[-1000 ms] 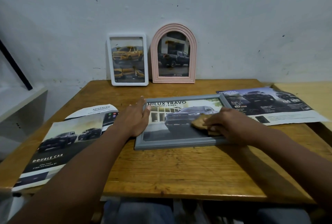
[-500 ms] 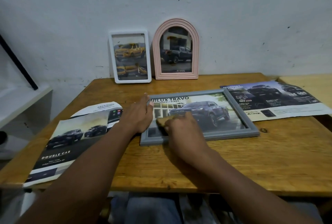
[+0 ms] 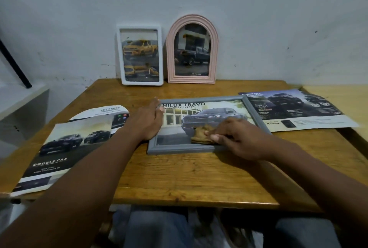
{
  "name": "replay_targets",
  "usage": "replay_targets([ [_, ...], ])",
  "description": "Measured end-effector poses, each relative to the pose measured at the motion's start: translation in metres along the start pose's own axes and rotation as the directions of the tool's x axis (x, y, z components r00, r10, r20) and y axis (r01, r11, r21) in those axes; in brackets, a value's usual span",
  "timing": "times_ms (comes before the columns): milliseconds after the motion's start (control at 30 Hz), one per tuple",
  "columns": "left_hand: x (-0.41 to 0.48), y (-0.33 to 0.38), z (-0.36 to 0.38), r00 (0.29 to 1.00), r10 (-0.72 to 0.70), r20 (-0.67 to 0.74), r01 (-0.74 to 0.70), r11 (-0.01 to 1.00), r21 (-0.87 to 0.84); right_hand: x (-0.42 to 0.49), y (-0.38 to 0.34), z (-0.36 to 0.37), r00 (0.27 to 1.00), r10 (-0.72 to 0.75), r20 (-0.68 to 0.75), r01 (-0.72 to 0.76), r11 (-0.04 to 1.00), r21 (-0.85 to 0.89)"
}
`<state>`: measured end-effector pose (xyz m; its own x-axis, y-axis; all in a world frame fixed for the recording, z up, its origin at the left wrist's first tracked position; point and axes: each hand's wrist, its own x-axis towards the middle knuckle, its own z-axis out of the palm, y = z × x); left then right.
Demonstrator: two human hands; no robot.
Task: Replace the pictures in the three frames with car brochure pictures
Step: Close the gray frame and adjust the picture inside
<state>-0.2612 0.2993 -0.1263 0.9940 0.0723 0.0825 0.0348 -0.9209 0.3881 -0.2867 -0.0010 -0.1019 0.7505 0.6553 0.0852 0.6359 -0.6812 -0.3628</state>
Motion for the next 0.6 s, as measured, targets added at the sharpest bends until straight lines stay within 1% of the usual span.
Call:
replay_targets([
  [133,0.002,-0.001,0.001,1.000,0.021,0.007,-0.021,1.000,0.007,-0.040,0.046,-0.018,0.994,0.064,-0.093,-0.073,0.993,-0.096],
  [233,0.003,0.000,0.000,1.000,0.020,0.012,-0.020,0.999,0.027,-0.055,0.061,-0.026,0.984,0.127,-0.126,-0.146,0.978,-0.152],
  [300,0.003,0.000,0.000,1.000,0.014,0.022,-0.015,0.998,0.058,-0.055,0.059,-0.021,0.980,0.086,-0.178,-0.114,0.982,-0.151],
  [367,0.004,0.002,-0.002,0.999,0.006,0.048,-0.011,0.994,0.108,-0.049,0.055,-0.014,0.967,0.011,-0.255,-0.059,0.981,-0.184],
  [400,0.005,0.004,-0.004,0.998,0.004,0.068,-0.014,0.989,0.147,-0.046,0.056,-0.012,0.956,0.005,-0.292,-0.062,0.981,-0.185],
  [433,0.006,0.006,-0.006,0.996,0.013,0.090,-0.031,0.979,0.200,-0.045,0.056,-0.013,0.941,0.044,-0.336,-0.092,0.987,-0.129],
  [467,0.007,0.009,-0.008,0.993,0.036,0.110,-0.064,0.963,0.263,-0.043,0.059,-0.016,0.910,0.127,-0.396,-0.135,0.991,0.006],
  [500,0.009,0.013,-0.010,0.990,0.061,0.127,-0.100,0.942,0.322,-0.040,0.061,-0.022,0.851,0.253,-0.460,-0.178,0.963,0.201],
  [533,0.011,0.017,-0.013,0.987,0.081,0.140,-0.127,0.921,0.369,-0.034,0.061,-0.032,0.761,0.422,-0.493,-0.205,0.877,0.434],
  [567,0.015,0.022,-0.015,0.985,0.091,0.146,-0.142,0.906,0.400,-0.027,0.061,-0.044,0.663,0.609,-0.434,-0.212,0.710,0.672],
  [600,0.019,0.028,-0.016,0.985,0.102,0.141,-0.153,0.897,0.415,-0.019,0.064,-0.056,0.600,0.748,-0.283,-0.195,0.479,0.856],
])
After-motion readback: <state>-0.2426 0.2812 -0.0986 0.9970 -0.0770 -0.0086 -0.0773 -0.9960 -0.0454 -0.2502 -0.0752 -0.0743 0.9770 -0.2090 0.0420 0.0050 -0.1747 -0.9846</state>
